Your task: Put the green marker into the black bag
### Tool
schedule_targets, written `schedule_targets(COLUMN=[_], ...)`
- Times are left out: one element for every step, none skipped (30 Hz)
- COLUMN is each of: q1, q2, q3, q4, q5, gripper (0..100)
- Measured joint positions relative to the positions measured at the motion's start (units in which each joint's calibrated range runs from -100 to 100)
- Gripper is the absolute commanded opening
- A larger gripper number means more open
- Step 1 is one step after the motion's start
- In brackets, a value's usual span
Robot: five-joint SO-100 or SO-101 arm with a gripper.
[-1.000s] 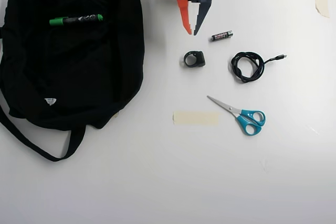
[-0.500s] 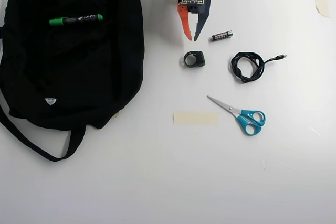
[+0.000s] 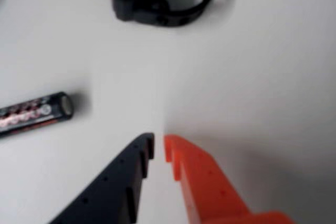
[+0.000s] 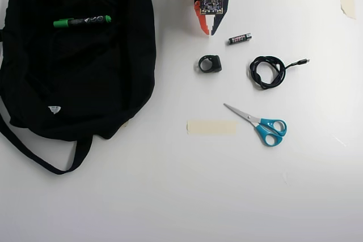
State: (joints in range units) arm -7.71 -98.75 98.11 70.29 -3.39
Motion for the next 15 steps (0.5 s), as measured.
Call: schedule_targets(q1=[0.4,0.4,0.1,0.1,0.4,0.4,0.4,0.4,0.4,0.4,0.4,0.4,0.4,0.4,0.4], q2=[0.0,0.0,0.0,0.0,0.0,0.0,0.0,0.0,0.0,0.0,0.0,0.0,0.0,0.0,0.0], q3=[0.0,0.0,0.0,0.0,0.0,0.0,0.0,0.0,0.0,0.0,0.0,0.0,0.0,0.0,0.0], q4=[0.0,0.0,0.0,0.0,0.1,0.1,0.1,0.1,0.1,0.1,0.1,0.1,0.1,0.1,0.1], q5=[0.0,0.0,0.0,0.0,0.0,0.0,0.0,0.0,0.0,0.0,0.1,0.1,0.1,0.1,0.1], gripper=[2,2,2,2,2,2,2,2,2,2,2,2,2,2,2])
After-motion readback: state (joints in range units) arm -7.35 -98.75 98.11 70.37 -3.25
